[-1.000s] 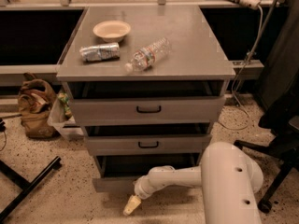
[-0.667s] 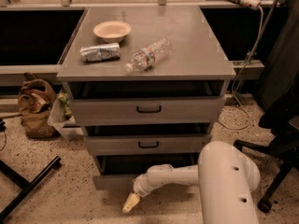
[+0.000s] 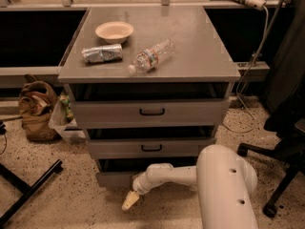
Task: Close bottom drawer
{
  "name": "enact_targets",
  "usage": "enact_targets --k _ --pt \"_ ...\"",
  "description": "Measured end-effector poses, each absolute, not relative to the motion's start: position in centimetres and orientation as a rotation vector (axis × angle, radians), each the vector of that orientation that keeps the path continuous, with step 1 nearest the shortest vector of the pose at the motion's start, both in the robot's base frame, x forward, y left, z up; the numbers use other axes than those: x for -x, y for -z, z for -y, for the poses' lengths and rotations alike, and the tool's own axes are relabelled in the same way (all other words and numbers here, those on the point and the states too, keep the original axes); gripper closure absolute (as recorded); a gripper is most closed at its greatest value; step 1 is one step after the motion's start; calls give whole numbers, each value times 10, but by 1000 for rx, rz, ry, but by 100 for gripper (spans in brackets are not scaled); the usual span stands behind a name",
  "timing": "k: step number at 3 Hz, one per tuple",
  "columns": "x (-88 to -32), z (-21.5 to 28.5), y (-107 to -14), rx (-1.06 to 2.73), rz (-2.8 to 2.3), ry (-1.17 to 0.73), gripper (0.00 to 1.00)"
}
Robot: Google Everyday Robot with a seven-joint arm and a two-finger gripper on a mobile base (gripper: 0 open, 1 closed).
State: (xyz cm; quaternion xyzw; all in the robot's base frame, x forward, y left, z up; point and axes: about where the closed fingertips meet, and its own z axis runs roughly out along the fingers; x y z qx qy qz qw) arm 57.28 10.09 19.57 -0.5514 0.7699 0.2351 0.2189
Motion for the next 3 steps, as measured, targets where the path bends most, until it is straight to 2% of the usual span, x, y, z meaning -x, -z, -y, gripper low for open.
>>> enact_targets --k 1,3 --pt "-574 -101 -194 1522 -2132 -649 0" --pt "-628 -93 -191 1471 -2133 -495 0"
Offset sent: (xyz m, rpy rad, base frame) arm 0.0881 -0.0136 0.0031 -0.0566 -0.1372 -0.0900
